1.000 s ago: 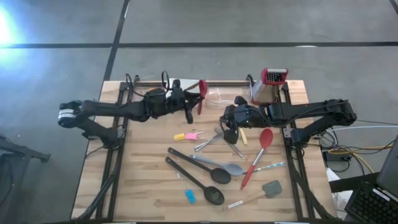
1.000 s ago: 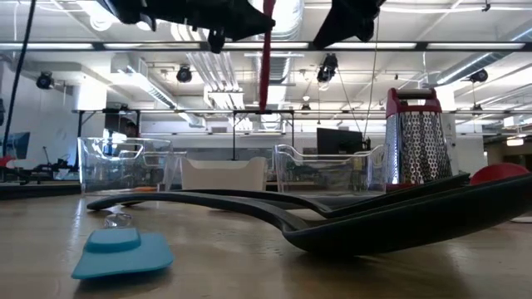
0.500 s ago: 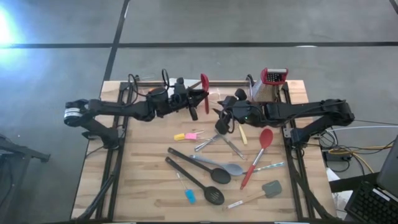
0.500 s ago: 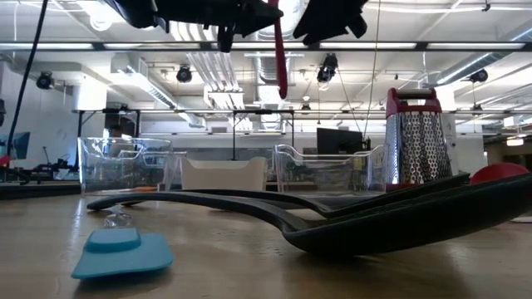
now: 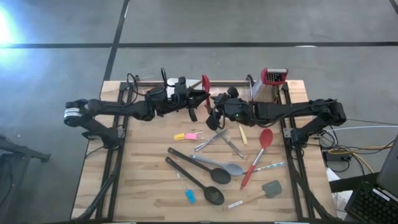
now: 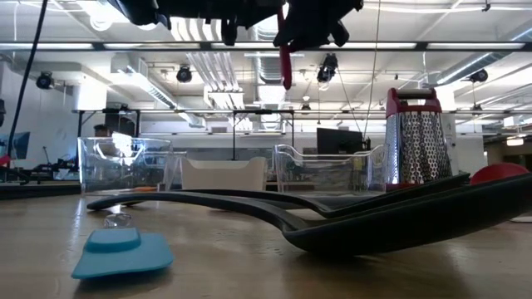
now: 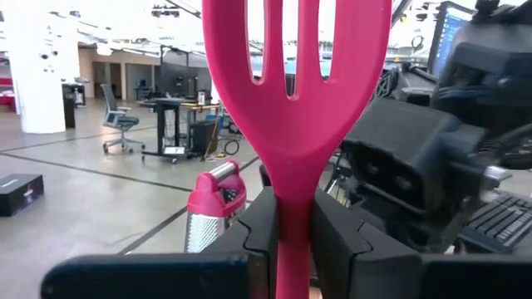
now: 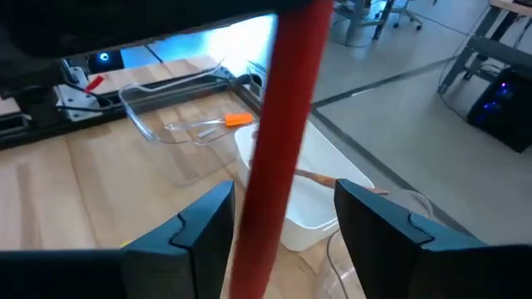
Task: Pick & Place Kitchen Items
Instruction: Put the red slotted spoon into the right transparent bin
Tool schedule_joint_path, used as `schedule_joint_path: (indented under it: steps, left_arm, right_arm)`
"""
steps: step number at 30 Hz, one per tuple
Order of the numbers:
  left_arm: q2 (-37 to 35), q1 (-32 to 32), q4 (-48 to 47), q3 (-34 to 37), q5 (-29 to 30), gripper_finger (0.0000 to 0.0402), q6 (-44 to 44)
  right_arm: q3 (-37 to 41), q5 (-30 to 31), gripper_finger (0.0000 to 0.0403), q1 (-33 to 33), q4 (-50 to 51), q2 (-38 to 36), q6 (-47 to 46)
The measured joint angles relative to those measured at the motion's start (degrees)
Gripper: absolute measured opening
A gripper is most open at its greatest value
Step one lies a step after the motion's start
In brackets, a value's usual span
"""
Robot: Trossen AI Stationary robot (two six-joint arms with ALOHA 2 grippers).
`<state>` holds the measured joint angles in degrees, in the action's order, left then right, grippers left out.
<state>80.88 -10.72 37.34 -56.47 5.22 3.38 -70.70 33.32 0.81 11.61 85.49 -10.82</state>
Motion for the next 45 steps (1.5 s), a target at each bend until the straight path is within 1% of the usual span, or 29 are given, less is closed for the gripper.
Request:
schedule_joint_path:
  steps: [2, 4, 6, 10, 14, 19, 23, 26, 28, 31, 33, 36, 38, 41, 45]
  left_arm:
    - [-0.1, 0.0, 0.1, 0.0, 0.0, 0.0047, 0.0]
    - [-0.1, 0.0, 0.1, 0.0, 0.0, 0.0047, 0.1]
    - [-0.1, 0.0, 0.2, 0.0, -0.1, 0.0047, 0.2]
    - [-0.1, -0.1, 0.2, 0.0, -0.2, 0.0047, -0.1]
    - [-0.1, -0.1, 0.2, 0.0, -0.2, 0.0047, -0.1]
    - [-0.2, -0.1, 0.7, -0.2, -0.7, 0.0051, 0.4]
    - [-0.3, 0.0, 0.1, -0.2, -1.6, 0.0099, 0.7]
    - [-0.4, 0.1, -1.2, -0.2, -1.6, 0.0135, 0.7]
    - [-0.5, 0.0, -1.5, -0.2, -1.5, 0.0152, 0.5]
    - [-1.1, -0.3, -3.4, -0.2, -0.9, 0.0169, -1.1]
    - [-2.0, -0.5, -5.8, -0.1, 0.8, 0.0176, -2.6]
    - [-4.2, -0.7, -9.8, -0.1, 5.0, 0.0179, -5.3]
    - [-5.5, -0.8, -12.3, -0.1, 8.2, 0.0179, -7.5]
    - [-7.3, -0.8, -14.9, -0.1, 13.2, 0.0178, -9.9]
    - [-9.4, -0.8, -16.8, 0.0, 16.6, 0.0178, -11.2]
  right_arm:
    - [0.0, -0.1, 0.0193, 0.1, -0.1, 0.0, -0.9]
    - [0.0, -0.1, 0.0170, 0.1, -0.3, -0.2, -1.0]
    - [0.0, -0.4, 0.0134, 0.1, -0.6, -0.2, -0.8]
    - [0.0, -1.3, 0.0043, 0.3, -0.9, -0.2, 0.3]
    - [0.0, -1.4, 0.0044, 0.4, -1.0, -0.2, 1.1]
    - [0.0, -2.1, 0.0044, 0.7, -0.5, -2.0, 2.8]
    - [0.0, -2.0, 0.0044, 0.7, 1.6, -4.6, 4.1]
    - [0.0, -0.1, 0.0043, 0.8, 5.3, -7.5, 3.9]
    - [0.0, 1.2, 0.0043, 0.8, 8.3, -9.3, 3.3]
    - [0.0, 1.3, 0.0043, 1.2, 13.3, -12.4, 2.0]
    - [0.0, 1.3, 0.0043, 2.1, 17.4, -14.7, 0.9]
    - [-0.1, 1.2, 0.0043, 5.0, 23.4, -17.0, -2.4]
    - [-1.4, -0.3, 0.0043, 7.7, 28.4, -17.5, -3.3]
    - [-4.9, -4.2, 0.0043, 12.5, 34.7, -16.6, -4.0]
    - [-10.6, -11.9, 0.0043, 18.5, 40.8, -11.7, -1.9]
